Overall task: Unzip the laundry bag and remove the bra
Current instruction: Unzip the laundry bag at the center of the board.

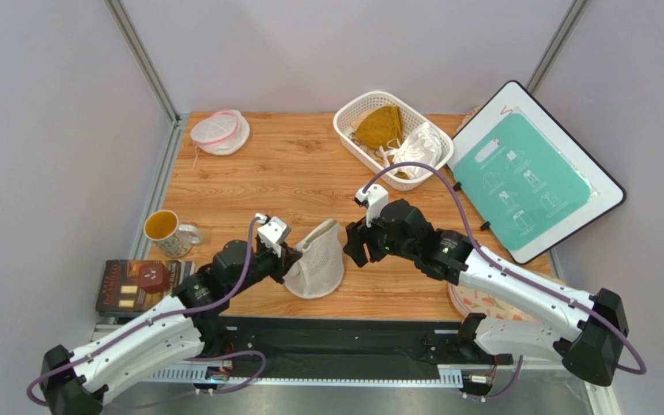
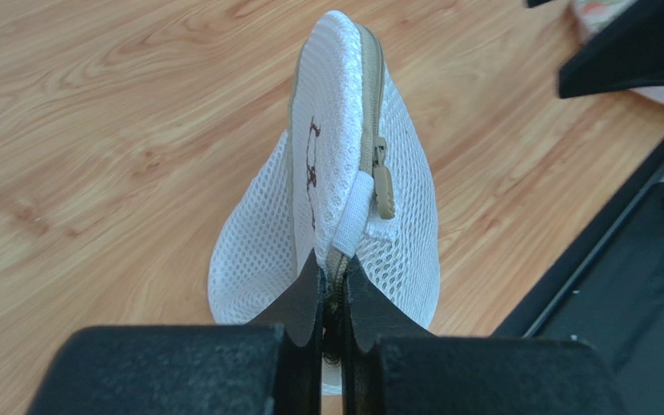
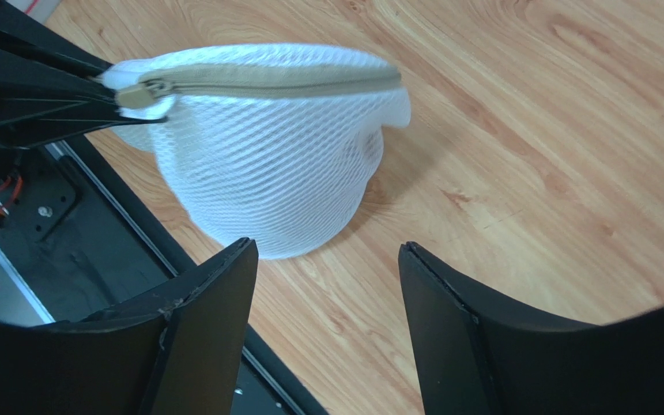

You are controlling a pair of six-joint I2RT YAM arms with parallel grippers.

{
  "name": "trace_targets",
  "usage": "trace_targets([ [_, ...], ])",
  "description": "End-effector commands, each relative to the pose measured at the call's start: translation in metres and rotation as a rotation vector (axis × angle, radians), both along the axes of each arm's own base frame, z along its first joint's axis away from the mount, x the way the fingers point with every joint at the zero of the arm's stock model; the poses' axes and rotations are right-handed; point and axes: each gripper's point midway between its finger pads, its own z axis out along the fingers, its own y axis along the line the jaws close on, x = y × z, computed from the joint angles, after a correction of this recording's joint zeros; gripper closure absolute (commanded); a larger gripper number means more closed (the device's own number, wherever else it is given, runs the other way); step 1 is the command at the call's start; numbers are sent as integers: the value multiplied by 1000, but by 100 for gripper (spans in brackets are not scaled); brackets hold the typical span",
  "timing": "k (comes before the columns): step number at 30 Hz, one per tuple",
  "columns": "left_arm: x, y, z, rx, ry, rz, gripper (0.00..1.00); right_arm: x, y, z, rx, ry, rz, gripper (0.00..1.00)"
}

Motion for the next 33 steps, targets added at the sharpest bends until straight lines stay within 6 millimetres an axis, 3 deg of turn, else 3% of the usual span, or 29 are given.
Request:
trace_targets([
  [1,24,20,13,78,-62,166,100,-5,28,40,181,17,-139,34],
  [8,26,12,6,168,-55,165,100,-10,73,48,280,80,-183,37],
  [12,25,5,5,203,-67,161,100,-4,88,45,291,91,-225,38],
  [17,17,-5,6,146,-38,139,100,3,95,48,364,88,-263,39],
  [24,6,-17,6,87,1,110,100,9,98,36,356,85,-292,41],
  [33,4,-16,12,69,2,130,100,12,97,9,303,101,-328,48],
])
